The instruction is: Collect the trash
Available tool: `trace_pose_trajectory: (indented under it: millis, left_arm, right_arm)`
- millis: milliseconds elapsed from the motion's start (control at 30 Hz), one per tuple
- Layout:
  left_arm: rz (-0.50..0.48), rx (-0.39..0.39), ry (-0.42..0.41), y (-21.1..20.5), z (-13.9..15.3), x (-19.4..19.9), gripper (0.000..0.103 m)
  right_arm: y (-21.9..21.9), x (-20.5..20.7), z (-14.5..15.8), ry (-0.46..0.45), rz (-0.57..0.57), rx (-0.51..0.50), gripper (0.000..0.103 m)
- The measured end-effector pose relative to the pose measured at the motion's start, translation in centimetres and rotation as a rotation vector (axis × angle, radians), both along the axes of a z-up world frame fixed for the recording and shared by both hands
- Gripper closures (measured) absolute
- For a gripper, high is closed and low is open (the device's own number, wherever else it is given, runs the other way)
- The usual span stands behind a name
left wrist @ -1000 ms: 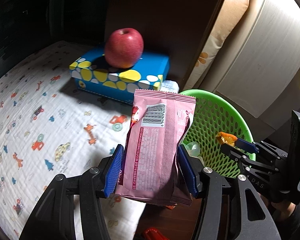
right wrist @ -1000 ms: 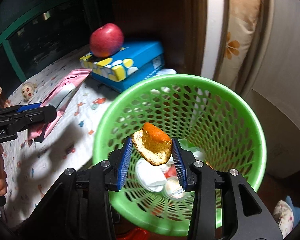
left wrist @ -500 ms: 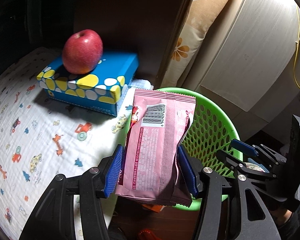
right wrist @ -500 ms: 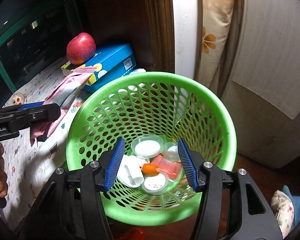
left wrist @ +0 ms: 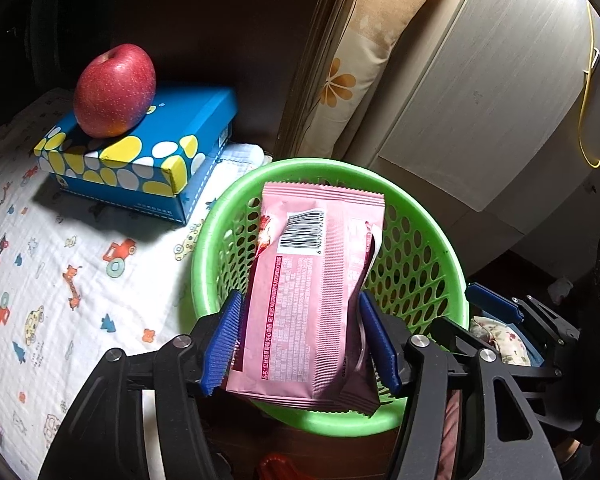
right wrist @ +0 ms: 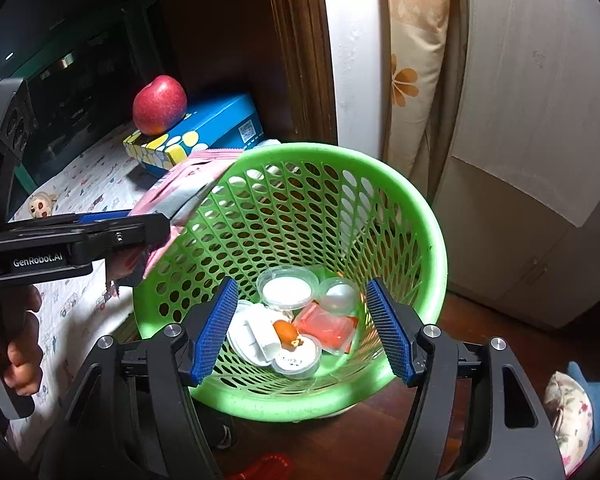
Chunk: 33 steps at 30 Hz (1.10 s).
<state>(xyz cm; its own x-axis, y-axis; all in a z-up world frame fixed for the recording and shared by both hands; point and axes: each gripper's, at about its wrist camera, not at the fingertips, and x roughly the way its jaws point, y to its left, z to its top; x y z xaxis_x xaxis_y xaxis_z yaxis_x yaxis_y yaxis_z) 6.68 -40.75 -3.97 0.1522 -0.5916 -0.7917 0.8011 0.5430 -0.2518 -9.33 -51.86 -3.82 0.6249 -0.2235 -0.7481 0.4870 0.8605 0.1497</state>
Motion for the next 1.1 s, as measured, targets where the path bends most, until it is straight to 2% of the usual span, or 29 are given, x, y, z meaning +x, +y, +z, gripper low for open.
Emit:
trace_pose_trajectory:
  millis: [300,533,667,733,967,1100]
  left_arm:
    - [0.005,-0.032,0.016,1.1,0.2,-0.1,0.035]
    - [0.039,-0.042,0.017,3.5,0.7,0.6,0.034]
    - [0.081,-0.042,-0.005,5.7,1.2,1.0,0.034]
    - [0.111,-0.038,-0.026,6.9,1.5,1.1,0.024]
    - [0.211,-0.040,-0.070,11.7,2.6,2.0,0.023]
    - [0.271,-0.033,-0.104,14.3,3.3,2.3,0.018]
  right_arm:
    - [0.4,-0.1,0.3,-0.016,0.006,0.012,0.036]
    - [1.7,0.3,0.8,-0.034,0.029,0.014,0.035]
    - [2.8,0.6,1.2,-0.042,0.047,0.012,0.032]
    - [3.4,0.9,1.3,-0.045,0.061,0.017,0.032]
    - [6.2,2.3,1.6,-0.056,0.121,0.029,0.030]
    - [8.1,3.2,2.0,-0.074,0.159,0.034,0.027]
